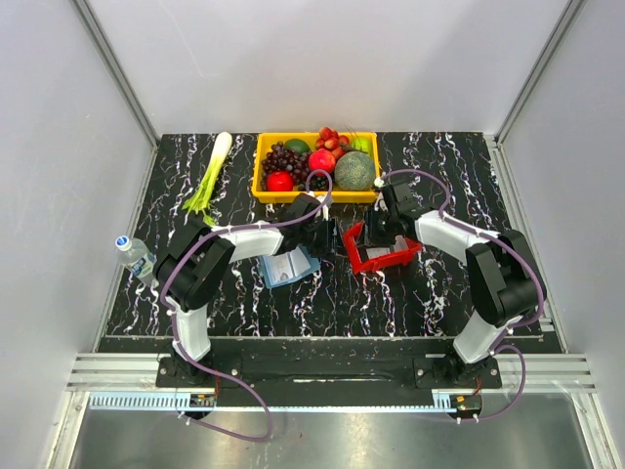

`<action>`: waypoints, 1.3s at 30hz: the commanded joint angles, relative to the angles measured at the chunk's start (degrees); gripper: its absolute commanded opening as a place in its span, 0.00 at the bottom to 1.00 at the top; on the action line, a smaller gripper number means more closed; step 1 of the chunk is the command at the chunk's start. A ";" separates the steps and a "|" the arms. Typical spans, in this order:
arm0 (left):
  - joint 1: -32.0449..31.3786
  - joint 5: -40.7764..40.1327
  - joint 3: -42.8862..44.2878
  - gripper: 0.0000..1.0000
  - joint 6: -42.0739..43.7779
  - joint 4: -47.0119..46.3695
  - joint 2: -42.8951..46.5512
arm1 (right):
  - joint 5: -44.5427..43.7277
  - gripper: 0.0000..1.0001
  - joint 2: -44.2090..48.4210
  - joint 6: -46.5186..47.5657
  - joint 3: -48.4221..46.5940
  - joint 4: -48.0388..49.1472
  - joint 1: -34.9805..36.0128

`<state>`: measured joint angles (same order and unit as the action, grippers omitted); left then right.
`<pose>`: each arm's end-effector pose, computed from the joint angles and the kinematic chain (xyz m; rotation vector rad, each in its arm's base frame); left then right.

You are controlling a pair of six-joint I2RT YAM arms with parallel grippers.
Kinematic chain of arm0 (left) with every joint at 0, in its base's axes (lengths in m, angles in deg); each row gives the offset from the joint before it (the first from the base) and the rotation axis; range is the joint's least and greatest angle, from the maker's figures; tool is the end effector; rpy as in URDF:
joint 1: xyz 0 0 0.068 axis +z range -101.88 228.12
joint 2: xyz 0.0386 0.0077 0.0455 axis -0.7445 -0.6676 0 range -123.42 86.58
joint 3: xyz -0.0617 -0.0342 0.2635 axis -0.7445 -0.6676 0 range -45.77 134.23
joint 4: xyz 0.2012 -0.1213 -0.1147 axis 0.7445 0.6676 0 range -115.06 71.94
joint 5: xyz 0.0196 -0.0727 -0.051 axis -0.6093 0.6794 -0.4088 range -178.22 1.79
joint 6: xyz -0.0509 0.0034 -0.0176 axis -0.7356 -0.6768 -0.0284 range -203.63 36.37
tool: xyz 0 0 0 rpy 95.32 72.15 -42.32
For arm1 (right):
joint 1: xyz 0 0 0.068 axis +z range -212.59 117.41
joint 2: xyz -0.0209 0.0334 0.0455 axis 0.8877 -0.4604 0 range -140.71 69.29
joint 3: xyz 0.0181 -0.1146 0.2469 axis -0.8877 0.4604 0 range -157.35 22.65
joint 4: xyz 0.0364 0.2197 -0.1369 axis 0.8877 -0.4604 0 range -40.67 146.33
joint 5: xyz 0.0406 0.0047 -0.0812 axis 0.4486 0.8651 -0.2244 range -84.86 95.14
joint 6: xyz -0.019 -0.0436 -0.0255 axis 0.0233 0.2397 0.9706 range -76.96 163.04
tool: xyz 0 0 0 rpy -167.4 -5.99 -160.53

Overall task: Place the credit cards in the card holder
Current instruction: Pick up the credit card from the storage box.

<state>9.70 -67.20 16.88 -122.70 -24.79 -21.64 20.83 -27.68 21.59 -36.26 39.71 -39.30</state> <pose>0.2989 -0.2534 0.1543 0.1789 2.5721 -1.0247 0.3126 0.1451 0.1834 -0.1557 2.5969 0.6461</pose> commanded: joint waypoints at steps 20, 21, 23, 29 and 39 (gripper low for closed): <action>-0.26 1.22 1.60 0.46 0.05 -2.38 -0.58 | 4.35 0.38 1.96 -0.70 -0.76 0.89 -1.67; -0.26 1.13 1.60 0.46 0.05 -2.38 -0.58 | 4.27 0.39 1.70 -0.70 -0.94 0.89 -1.67; -0.26 1.13 1.51 0.46 0.05 -2.38 -0.50 | 4.18 0.39 1.17 -0.61 -1.20 0.80 -1.67; -0.26 1.05 1.51 0.46 0.05 -2.29 -0.58 | 4.01 0.39 0.55 -0.34 -1.64 0.80 -1.67; -0.26 1.22 1.59 0.46 0.05 -2.47 -0.58 | 2.78 0.40 -0.59 0.97 -1.90 -0.43 -1.23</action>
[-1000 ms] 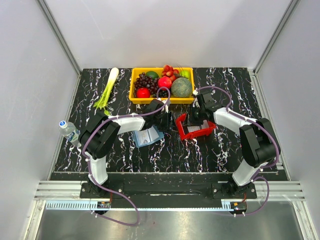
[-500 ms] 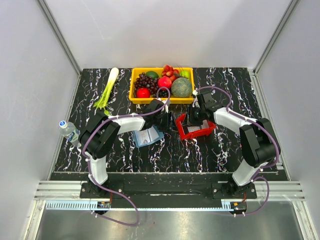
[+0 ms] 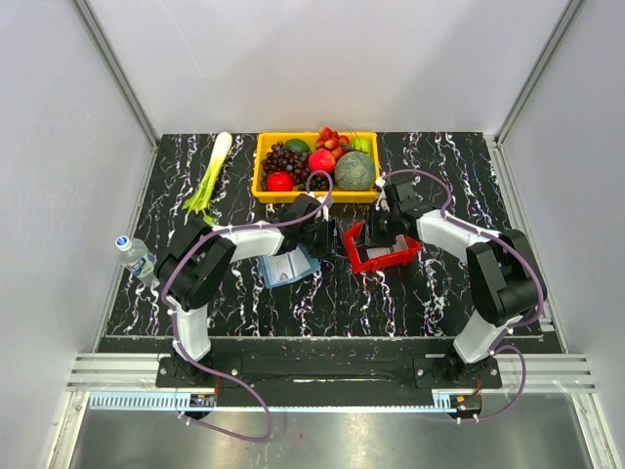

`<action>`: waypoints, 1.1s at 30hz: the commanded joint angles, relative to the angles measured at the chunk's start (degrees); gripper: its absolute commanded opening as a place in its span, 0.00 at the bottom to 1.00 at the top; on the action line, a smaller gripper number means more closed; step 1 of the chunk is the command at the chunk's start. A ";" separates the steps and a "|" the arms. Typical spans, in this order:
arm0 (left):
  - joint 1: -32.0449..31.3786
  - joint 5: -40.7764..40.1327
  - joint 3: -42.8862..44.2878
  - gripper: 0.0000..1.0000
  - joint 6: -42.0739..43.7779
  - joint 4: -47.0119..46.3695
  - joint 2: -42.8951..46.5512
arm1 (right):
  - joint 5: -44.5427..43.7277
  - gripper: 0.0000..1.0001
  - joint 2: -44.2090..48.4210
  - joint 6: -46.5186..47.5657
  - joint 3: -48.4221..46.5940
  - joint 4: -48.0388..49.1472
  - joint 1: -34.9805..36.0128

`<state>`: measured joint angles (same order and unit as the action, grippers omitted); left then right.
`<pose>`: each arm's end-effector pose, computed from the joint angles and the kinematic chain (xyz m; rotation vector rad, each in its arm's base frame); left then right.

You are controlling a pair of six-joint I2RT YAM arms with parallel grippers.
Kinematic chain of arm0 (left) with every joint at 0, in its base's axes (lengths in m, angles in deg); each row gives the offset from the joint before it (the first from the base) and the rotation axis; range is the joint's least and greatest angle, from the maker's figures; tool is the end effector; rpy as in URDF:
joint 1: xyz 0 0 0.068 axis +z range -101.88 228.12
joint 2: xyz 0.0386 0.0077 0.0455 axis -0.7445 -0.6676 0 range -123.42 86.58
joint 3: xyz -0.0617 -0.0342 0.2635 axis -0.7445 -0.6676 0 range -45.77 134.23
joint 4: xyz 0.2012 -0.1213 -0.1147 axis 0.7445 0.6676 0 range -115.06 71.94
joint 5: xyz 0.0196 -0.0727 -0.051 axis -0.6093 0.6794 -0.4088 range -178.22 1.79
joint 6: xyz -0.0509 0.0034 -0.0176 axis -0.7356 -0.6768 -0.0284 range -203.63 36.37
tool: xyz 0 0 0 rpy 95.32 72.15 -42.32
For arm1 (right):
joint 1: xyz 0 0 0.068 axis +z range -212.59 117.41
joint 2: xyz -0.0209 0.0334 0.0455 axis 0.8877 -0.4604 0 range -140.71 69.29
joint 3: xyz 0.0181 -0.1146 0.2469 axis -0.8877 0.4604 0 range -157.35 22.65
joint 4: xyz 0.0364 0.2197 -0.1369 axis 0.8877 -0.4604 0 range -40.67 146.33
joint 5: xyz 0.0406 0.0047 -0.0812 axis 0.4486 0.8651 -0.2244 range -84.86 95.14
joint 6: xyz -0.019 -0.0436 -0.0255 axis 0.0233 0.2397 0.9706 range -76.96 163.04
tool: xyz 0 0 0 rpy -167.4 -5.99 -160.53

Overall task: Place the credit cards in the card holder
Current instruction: Pick up the credit card from the storage box.

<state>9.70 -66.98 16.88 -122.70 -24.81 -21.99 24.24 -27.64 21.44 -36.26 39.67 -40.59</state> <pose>0.2990 -0.2536 0.1521 0.1798 2.5789 -1.0260 0.3146 0.1397 0.1841 -0.1483 2.5996 0.7136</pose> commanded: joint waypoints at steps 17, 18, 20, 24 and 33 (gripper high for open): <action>-0.26 1.09 1.51 0.46 0.05 -2.45 -0.32 | -3.10 0.38 0.59 1.13 -1.29 -0.82 0.15; -0.26 1.09 1.51 0.46 0.05 -2.45 -0.24 | -3.10 0.38 0.60 1.13 -1.29 -0.82 0.15; -0.26 1.18 1.51 0.46 0.05 -2.45 -0.24 | -3.62 0.38 0.68 1.39 -1.11 -0.91 0.15; -0.26 1.18 1.33 0.46 -0.04 -2.54 -0.23 | -4.24 0.38 1.12 1.39 -1.03 -1.18 0.15; -0.26 1.35 1.51 0.46 -0.04 -2.54 -0.32 | -5.03 0.38 1.92 1.74 -1.55 -1.70 0.06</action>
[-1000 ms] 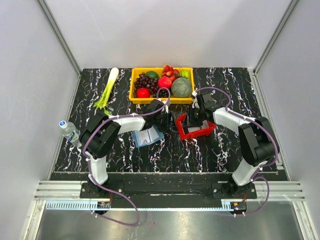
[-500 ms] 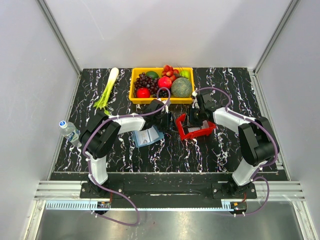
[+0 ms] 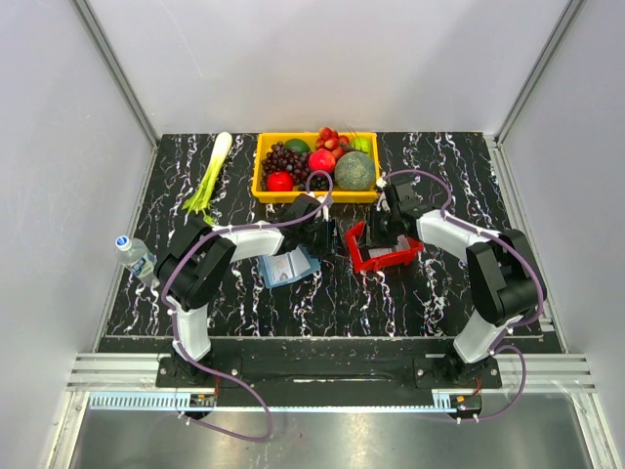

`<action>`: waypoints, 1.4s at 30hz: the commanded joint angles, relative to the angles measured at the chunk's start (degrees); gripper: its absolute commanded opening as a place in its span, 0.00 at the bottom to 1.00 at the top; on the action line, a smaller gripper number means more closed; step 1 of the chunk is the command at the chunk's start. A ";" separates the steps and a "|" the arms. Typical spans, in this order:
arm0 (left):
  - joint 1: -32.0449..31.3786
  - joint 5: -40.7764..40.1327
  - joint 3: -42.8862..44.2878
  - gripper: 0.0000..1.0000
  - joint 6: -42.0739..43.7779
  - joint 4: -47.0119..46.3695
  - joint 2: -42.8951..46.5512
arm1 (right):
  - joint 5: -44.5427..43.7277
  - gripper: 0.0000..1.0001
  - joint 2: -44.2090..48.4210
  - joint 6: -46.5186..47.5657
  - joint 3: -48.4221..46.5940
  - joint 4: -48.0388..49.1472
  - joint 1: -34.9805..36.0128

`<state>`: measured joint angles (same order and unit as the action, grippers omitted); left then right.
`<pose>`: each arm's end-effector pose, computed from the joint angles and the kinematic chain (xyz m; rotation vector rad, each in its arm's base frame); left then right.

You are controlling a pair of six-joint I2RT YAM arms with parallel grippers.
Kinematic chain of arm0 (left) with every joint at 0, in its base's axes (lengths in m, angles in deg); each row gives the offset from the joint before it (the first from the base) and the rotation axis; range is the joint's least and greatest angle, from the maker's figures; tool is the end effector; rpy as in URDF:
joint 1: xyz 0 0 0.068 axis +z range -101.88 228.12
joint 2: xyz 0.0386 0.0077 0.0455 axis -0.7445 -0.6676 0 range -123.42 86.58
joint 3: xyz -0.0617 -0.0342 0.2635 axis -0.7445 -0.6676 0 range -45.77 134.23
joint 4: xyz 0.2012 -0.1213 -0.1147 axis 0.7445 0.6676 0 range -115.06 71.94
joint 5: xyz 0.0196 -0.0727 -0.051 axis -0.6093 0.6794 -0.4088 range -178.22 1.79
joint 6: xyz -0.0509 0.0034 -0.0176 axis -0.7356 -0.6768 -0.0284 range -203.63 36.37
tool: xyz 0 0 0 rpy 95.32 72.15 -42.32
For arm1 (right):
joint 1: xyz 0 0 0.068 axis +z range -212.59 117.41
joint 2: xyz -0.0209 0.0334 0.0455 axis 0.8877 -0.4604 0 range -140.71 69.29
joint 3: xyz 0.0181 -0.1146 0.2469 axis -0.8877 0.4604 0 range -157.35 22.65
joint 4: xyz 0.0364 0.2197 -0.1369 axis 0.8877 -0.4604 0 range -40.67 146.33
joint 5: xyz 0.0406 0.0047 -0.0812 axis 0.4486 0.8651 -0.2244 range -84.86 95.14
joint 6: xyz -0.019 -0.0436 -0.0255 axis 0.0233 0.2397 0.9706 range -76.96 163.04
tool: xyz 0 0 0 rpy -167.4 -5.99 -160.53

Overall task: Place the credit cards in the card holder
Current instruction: Pick up the credit card from the storage box.

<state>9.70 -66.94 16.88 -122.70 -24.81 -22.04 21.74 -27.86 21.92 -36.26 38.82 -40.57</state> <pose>0.2990 -0.2537 0.1518 0.1800 2.5800 -1.0263 0.3143 0.1381 0.1815 -0.1380 2.6140 0.6510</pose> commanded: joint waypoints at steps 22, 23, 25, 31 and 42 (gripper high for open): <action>-0.26 1.75 1.68 0.46 0.05 -2.45 -0.72 | -1.05 0.38 3.19 2.58 -1.55 -1.82 -1.45; -0.26 1.66 1.68 0.46 0.05 -2.45 -0.72 | -1.04 0.38 3.19 2.58 -1.55 -1.82 -1.54; -0.17 1.66 1.68 0.46 0.05 -2.54 -0.63 | -0.87 0.38 3.28 2.58 -1.47 -1.91 -1.63; -0.26 1.58 1.77 0.46 0.05 -2.54 -0.72 | 0.19 0.38 3.71 2.58 -1.73 -1.91 -2.77; -0.26 2.01 1.86 0.46 0.05 -2.45 -0.98 | 2.73 0.38 4.24 2.49 -1.20 -1.73 -4.62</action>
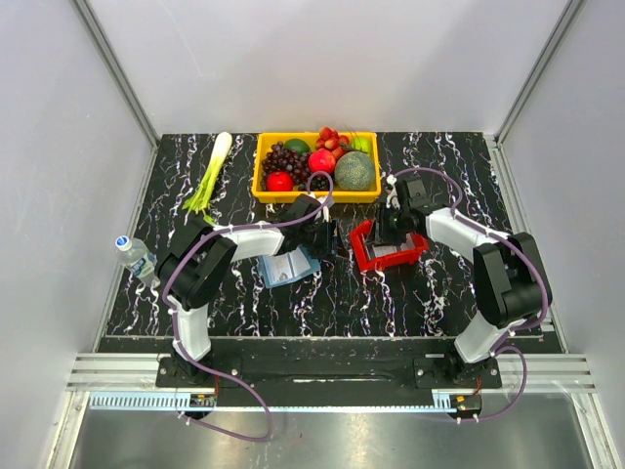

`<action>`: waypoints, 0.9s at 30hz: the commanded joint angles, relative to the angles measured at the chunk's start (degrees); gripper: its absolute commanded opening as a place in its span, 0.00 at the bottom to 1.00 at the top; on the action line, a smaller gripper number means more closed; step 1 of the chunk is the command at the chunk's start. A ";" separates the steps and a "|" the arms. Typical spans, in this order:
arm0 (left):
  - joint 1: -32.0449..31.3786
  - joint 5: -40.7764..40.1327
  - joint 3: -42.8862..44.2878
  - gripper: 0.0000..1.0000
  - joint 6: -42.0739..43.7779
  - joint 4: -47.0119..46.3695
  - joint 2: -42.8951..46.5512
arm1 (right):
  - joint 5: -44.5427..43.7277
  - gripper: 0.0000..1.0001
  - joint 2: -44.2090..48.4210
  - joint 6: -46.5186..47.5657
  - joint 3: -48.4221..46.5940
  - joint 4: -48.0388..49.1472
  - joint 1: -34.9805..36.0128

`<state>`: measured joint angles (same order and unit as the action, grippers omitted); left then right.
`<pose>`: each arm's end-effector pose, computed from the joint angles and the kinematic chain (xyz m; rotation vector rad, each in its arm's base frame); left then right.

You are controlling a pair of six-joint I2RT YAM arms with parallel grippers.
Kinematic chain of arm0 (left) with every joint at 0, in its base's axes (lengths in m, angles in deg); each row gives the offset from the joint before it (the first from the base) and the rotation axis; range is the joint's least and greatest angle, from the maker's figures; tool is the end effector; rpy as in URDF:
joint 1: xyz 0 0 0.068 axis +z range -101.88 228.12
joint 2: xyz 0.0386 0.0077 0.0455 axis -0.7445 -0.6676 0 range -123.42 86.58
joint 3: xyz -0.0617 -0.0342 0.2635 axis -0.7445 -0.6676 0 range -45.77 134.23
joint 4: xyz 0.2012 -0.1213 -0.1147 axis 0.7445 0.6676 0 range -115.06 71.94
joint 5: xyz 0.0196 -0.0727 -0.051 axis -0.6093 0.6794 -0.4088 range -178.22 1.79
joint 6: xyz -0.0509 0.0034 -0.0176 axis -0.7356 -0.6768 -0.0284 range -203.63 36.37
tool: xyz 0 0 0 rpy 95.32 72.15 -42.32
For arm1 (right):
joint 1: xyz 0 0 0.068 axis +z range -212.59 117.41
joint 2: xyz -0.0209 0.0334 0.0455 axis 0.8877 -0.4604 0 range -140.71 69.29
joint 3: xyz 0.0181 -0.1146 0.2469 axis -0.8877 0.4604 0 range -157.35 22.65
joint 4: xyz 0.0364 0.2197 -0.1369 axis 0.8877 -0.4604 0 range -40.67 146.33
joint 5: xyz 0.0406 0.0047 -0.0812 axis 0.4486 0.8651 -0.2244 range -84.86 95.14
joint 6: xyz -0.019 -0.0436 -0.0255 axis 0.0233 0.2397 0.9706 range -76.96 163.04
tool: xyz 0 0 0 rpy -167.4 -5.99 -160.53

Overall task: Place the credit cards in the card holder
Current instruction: Pick up the credit card from the storage box.

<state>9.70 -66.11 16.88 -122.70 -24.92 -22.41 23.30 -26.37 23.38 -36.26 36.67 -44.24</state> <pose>0.2989 -0.2542 0.1496 0.1870 2.5876 -1.0402 0.3171 0.1169 0.1878 -0.0961 2.6150 0.6518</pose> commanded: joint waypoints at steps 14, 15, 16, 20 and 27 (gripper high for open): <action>-0.26 1.45 1.95 0.46 0.05 -2.43 -0.78 | 4.79 0.05 2.23 1.29 -0.76 0.41 -2.53; -0.17 1.53 2.03 0.46 0.05 -2.51 -0.70 | 4.61 0.06 2.23 1.20 -0.76 0.41 -2.53; -0.26 1.53 1.95 0.46 0.05 -2.43 -0.78 | 4.26 0.07 2.23 1.20 -0.59 0.50 -2.53; -0.17 1.62 2.03 0.46 0.13 -2.60 -0.52 | -1.88 0.35 2.32 -0.47 -0.67 0.33 -2.70; -0.26 2.50 2.47 0.46 -0.13 -3.66 -0.96 | -14.36 0.57 -0.84 -0.47 -4.89 -5.82 -2.79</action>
<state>9.70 -65.32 16.88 -122.70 -25.29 -22.45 18.55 -26.06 22.94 -37.53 33.72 -46.60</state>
